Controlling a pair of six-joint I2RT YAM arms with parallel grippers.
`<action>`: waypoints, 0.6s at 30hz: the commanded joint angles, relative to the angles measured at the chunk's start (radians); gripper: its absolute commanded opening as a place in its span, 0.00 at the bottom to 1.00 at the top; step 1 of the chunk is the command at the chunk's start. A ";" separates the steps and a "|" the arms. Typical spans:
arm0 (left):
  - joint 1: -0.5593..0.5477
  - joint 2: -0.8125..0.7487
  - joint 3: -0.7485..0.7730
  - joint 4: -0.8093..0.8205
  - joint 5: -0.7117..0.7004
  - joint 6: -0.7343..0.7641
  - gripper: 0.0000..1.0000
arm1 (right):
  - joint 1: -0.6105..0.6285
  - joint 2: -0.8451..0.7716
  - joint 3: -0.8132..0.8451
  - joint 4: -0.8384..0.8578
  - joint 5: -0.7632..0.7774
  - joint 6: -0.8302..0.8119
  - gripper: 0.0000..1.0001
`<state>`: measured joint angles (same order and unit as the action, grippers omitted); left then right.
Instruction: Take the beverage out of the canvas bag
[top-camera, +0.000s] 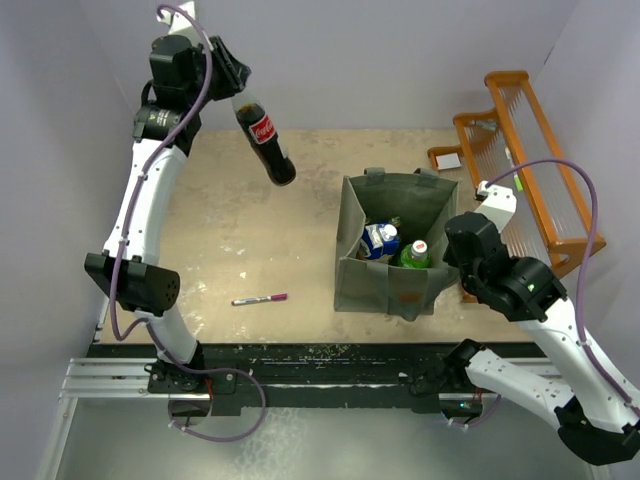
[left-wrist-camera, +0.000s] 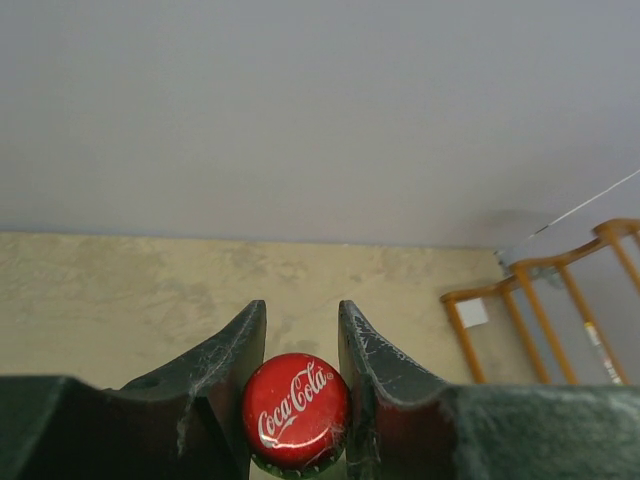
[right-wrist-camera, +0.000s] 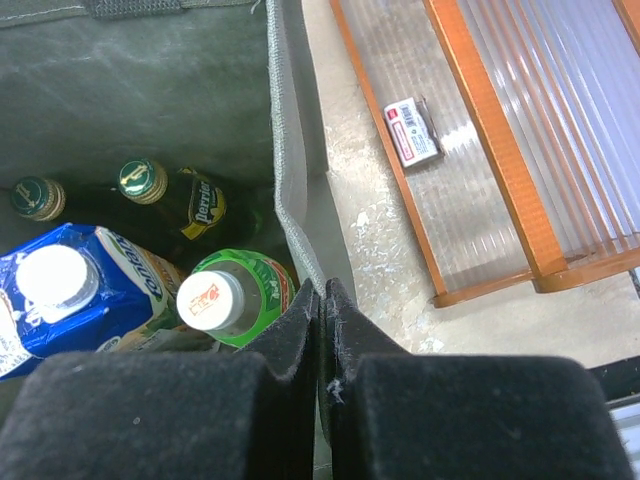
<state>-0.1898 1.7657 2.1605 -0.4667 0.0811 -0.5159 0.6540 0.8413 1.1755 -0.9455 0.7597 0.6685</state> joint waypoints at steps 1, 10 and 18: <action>0.017 -0.047 -0.053 0.352 -0.007 0.051 0.00 | -0.002 -0.004 -0.011 0.050 0.008 -0.018 0.04; 0.026 0.053 -0.186 0.595 -0.022 0.236 0.00 | -0.003 0.000 -0.009 0.062 0.012 -0.047 0.04; 0.027 0.122 -0.244 0.731 -0.020 0.427 0.00 | -0.003 0.011 0.000 0.077 0.022 -0.074 0.05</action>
<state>-0.1711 1.9503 1.9038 -0.1066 0.0517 -0.1883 0.6540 0.8436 1.1694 -0.9211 0.7559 0.6144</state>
